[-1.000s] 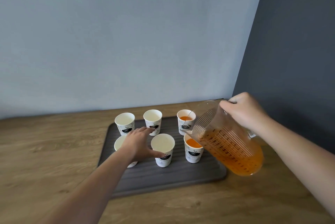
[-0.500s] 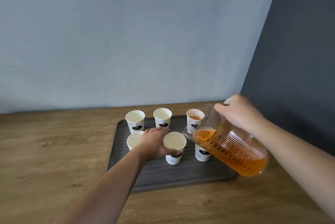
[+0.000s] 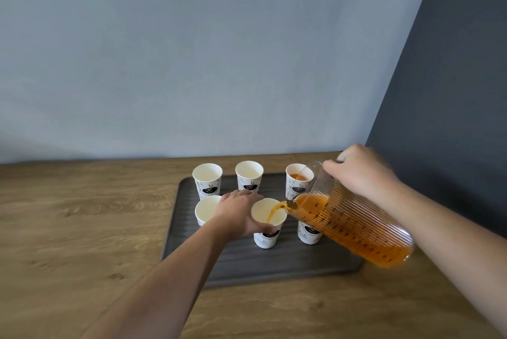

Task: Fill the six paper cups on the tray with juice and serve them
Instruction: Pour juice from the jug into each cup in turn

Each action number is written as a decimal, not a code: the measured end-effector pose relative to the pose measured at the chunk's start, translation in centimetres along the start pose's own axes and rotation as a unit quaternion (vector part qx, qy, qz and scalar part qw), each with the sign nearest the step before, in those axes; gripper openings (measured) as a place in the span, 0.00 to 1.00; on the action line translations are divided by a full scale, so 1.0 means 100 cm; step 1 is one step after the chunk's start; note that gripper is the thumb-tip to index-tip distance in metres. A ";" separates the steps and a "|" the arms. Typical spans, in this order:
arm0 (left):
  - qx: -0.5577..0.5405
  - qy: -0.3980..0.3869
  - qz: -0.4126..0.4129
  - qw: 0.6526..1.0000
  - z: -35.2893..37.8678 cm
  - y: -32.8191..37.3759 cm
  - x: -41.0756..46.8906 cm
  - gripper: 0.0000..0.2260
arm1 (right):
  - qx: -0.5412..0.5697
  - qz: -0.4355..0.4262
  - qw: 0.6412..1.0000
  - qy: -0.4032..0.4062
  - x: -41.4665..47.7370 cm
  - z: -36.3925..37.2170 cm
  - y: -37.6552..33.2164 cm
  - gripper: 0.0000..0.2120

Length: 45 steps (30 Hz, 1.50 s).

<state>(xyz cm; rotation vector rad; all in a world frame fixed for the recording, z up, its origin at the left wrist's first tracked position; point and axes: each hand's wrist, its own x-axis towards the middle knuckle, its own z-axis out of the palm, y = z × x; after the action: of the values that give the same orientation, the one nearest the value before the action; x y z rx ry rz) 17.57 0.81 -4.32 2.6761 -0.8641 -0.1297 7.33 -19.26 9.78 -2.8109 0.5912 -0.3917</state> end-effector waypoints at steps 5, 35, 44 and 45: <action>0.001 -0.003 0.000 1.000 0.000 0.000 0.000 0.39 | -0.009 0.003 1.000 -0.008 0.002 0.000 0.000 0.23; -0.012 -0.004 -0.025 1.000 -0.004 0.002 -0.005 0.39 | -0.018 -0.044 0.999 0.011 0.010 0.000 -0.002 0.24; -0.007 -0.006 -0.020 1.000 -0.003 0.004 -0.004 0.39 | -0.023 -0.052 0.998 0.007 0.010 0.001 -0.002 0.27; -0.006 -0.007 -0.020 1.000 -0.003 0.004 -0.003 0.39 | -0.024 -0.053 0.998 0.007 0.010 0.001 -0.002 0.27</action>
<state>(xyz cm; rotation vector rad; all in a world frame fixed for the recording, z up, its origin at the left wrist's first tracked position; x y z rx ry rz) 17.15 0.82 -3.93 2.6849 -0.8120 -0.1632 8.31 -19.48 9.97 -2.8966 0.4621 -0.4214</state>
